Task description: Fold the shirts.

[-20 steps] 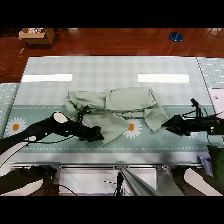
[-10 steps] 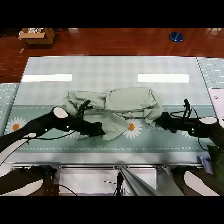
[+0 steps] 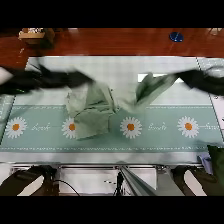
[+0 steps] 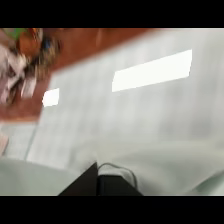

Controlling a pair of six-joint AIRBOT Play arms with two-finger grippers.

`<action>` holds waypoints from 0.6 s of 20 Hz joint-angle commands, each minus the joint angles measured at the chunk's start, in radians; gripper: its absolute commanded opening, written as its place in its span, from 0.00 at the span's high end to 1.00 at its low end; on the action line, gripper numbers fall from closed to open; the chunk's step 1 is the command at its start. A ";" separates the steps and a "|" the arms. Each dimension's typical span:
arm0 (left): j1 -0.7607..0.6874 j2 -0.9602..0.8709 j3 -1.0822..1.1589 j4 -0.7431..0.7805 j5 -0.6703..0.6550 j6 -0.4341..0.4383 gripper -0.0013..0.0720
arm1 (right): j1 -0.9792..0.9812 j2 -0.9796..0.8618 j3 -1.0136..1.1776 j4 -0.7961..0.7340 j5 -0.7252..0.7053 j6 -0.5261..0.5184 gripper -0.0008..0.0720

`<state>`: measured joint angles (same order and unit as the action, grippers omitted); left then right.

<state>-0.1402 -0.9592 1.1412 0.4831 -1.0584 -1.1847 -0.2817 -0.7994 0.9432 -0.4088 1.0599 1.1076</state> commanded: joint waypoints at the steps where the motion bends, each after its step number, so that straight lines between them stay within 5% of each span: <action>1: 0.215 0.155 0.292 -0.002 0.007 0.002 0.96 | -0.076 0.127 0.241 0.006 -0.064 0.075 0.96; 7: 0.571 0.246 0.622 -0.001 0.004 -0.010 0.96 | -0.141 0.166 0.529 -0.015 -0.105 0.203 0.96; 12: 0.636 0.268 0.751 -0.002 0.011 -0.112 0.96 | -0.141 0.166 0.746 -0.200 -0.133 0.303 0.96</action>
<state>0.4484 -0.7067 1.8053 0.4789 -1.0542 -1.2400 -0.4183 -0.6376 1.5688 -0.4965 0.9497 1.3350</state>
